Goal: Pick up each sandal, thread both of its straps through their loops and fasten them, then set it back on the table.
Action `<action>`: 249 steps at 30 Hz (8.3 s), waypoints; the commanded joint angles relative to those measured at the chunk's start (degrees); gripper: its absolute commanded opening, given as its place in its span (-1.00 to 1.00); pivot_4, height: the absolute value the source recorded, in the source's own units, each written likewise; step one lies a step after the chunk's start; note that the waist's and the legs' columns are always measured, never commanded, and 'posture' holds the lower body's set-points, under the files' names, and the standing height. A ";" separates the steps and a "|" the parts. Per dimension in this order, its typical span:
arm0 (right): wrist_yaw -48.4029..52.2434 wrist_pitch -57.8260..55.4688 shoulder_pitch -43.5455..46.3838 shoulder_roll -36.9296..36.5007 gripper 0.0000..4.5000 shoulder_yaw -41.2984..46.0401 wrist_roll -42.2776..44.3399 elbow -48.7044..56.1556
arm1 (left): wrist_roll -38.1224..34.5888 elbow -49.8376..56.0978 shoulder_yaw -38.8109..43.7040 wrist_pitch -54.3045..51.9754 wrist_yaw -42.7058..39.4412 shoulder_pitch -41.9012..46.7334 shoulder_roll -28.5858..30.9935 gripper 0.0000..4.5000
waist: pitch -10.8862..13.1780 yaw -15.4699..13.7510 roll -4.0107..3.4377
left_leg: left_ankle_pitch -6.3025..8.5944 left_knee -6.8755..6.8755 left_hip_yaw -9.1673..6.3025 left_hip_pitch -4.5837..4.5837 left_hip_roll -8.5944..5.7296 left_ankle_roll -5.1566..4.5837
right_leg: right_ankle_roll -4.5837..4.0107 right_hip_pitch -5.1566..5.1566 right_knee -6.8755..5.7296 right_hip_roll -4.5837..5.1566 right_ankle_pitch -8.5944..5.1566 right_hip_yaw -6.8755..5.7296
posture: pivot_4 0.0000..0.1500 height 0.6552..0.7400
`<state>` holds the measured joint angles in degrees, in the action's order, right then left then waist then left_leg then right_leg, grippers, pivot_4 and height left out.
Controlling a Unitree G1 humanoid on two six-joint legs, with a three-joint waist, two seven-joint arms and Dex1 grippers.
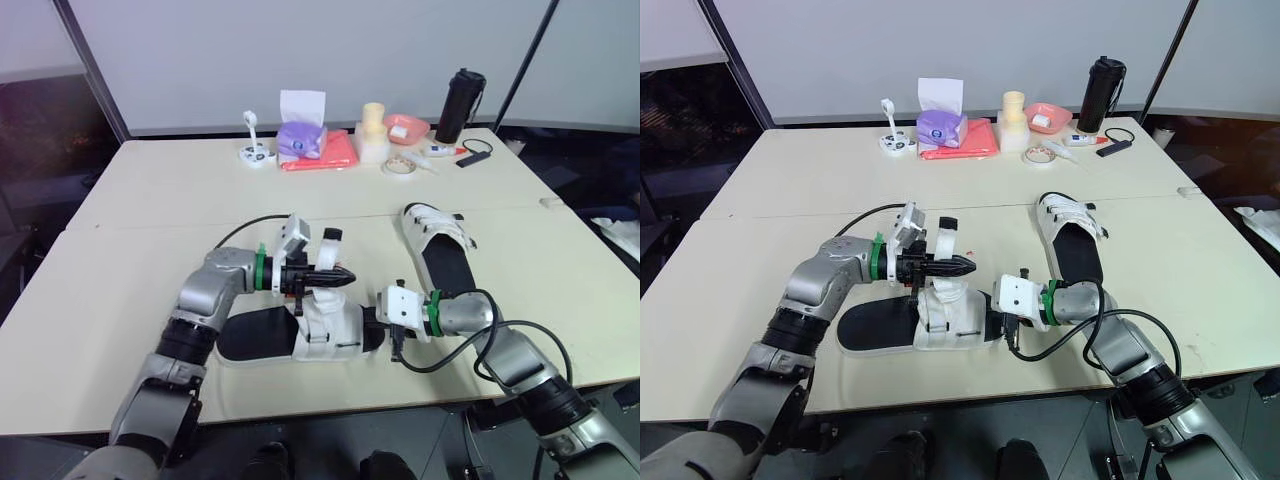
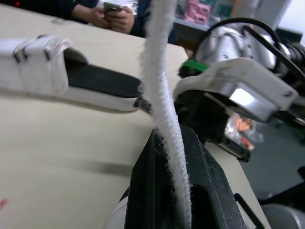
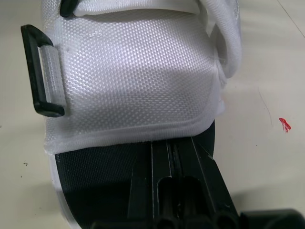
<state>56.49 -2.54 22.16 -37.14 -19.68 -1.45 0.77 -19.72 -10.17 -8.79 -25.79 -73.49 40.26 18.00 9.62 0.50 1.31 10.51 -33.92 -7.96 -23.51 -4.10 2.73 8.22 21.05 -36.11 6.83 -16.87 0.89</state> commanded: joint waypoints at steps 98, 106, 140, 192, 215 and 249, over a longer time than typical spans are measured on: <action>4.73 -12.50 -7.70 -1.64 -1.00 -1.96 -3.17 15.11 | -14.74 28.72 -4.46 -17.54 21.03 -29.59 13.56 0.98 | 0.03 -1.09 -0.30 | 0.16 0.20 0.21 -0.21 0.30 0.11 | -0.58 0.36 0.19 0.12 -0.27 0.10 | 1.00 1.00; 3.84 -11.80 -7.49 -0.23 -1.00 -2.01 -4.54 13.56 | -16.70 27.91 -4.17 -19.67 17.47 -26.76 14.31 0.61 | 0.02 -0.47 -0.28 | 0.17 0.19 0.26 -0.17 0.52 0.12 | -0.69 0.37 0.19 -0.04 -0.20 0.10 | 1.00 1.00; 13.10 -27.44 -11.38 -9.77 -1.00 3.96 15.10 30.44 | -20.16 23.08 -5.29 -21.97 1.38 -20.30 20.08 -0.97 | 0.16 0.08 -0.31 | 0.16 0.52 0.31 -0.90 0.56 0.11 | -0.45 1.33 -0.05 -0.13 -0.20 0.04 | 1.00 1.00; 6.90 -18.53 -2.69 -6.82 -1.00 2.89 8.75 11.06 | -19.73 23.37 -3.74 -21.92 2.38 -19.22 18.90 -0.97 | 0.20 0.20 -0.33 | 0.13 -0.30 0.39 -0.86 0.55 0.14 | -0.45 1.31 -0.88 -0.22 -0.18 0.11 | 1.00 1.00; 1.84 -23.61 -0.29 -2.94 -1.00 5.27 12.27 14.35 | -16.63 20.64 -0.52 -17.68 13.65 -18.82 10.67 -0.97 | 0.20 0.10 -0.33 | 0.12 -0.34 0.40 -0.85 0.51 0.15 | -0.45 1.29 -0.96 -0.22 -0.17 0.12 | 1.00 1.00; -0.80 -10.95 -2.00 9.87 -1.00 -1.93 5.03 -1.14 | -25.64 8.48 8.31 -23.49 15.79 -7.41 2.59 -0.97 | 0.13 0.46 -0.37 | 0.05 -0.33 0.41 -0.43 0.33 0.24 | -0.45 0.98 -1.16 -0.35 -0.16 0.16 | 1.00 1.00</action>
<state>54.51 -12.53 21.84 -26.40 -19.28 5.19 0.98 -43.54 -0.88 -1.46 -48.48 -56.30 31.63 20.81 9.76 0.96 0.94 10.56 -34.25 -7.56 -23.93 -3.77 2.98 7.77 22.02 -37.26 6.48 -17.03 1.06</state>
